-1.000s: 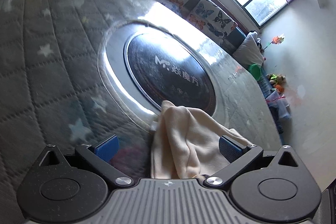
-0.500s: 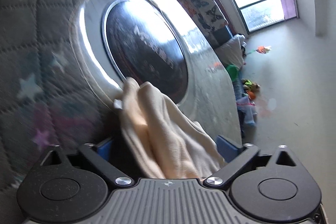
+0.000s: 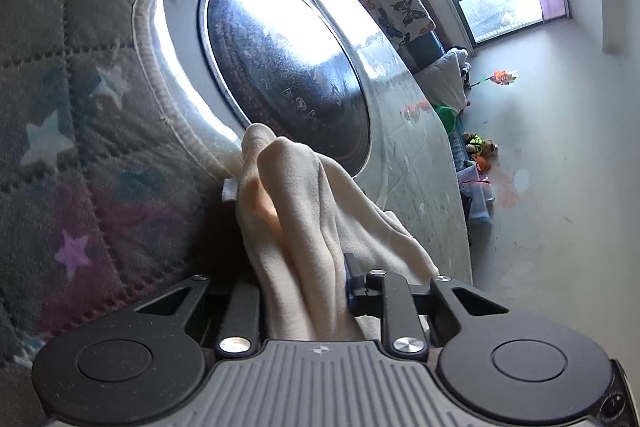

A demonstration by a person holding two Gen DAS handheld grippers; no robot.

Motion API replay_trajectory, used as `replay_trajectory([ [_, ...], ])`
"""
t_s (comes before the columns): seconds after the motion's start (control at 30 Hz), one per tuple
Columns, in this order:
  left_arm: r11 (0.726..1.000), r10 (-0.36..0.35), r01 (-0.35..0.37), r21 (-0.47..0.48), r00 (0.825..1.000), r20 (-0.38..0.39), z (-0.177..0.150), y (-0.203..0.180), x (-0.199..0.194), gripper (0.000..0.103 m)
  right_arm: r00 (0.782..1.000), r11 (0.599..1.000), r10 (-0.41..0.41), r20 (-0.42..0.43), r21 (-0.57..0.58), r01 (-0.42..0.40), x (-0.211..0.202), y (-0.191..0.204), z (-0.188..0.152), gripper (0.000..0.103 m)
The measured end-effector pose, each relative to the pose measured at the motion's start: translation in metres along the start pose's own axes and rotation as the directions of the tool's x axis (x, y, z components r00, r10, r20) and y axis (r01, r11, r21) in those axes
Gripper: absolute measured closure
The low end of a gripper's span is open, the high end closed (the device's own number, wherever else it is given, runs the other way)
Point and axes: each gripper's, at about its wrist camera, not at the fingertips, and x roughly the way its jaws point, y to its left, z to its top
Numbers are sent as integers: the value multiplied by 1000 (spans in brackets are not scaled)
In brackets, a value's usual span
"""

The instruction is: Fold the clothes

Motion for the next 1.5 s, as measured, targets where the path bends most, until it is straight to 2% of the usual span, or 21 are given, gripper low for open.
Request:
replay_trajectory([
  [0.1, 1000, 6, -7, 8, 1000, 5, -2, -3, 1, 78, 995, 993, -95, 3, 75, 95, -17, -24, -7, 58],
  [0.23, 1000, 11, -11, 17, 1000, 9, -4, -6, 3, 78, 968, 949, -249, -30, 190, 250, -33, -64, -25, 54],
  [0.4, 999, 29, -30, 44, 999, 15, -7, -13, 6, 78, 945, 878, -319, -77, 350, 325, -26, -117, -48, 54],
  [0.53, 997, 43, -44, 58, 999, 18, -9, -17, 8, 78, 948, 838, -306, -83, 449, 310, -22, -137, -60, 54],
  [0.67, 996, 54, -55, 75, 998, 17, -10, -20, 8, 78, 960, 835, -274, -62, 480, 269, -19, -144, -66, 56],
  [0.73, 994, 61, -62, 88, 998, 19, -11, -22, 9, 78, 967, 835, -250, -54, 493, 244, -21, -144, -66, 68],
  [0.77, 993, 66, -68, 95, 998, 20, -11, -23, 9, 79, 969, 832, -244, -50, 502, 235, -23, -144, -67, 71],
  [0.83, 990, 80, -82, 112, 996, 23, -12, -27, 10, 80, 972, 826, -233, -39, 520, 218, -27, -145, -68, 84],
  [0.9, 984, 109, -112, 135, 994, 29, -13, -33, 10, 81, 972, 817, -236, -18, 538, 208, -31, -145, -68, 93],
  [1.0, 972, 137, -142, 187, 990, 41, -15, -46, 11, 83, 971, 808, -240, 21, 558, 188, -42, -146, -65, 94],
  [1.27, 951, 105, -111, 289, 994, 36, -8, -96, 27, 86, 953, 827, -286, 96, 527, 195, -72, -143, -48, 94],
  [1.5, 940, 73, -71, 334, 997, 7, 0, -130, 61, 86, 918, 820, -375, 131, 508, 263, -105, -158, -34, 94],
])
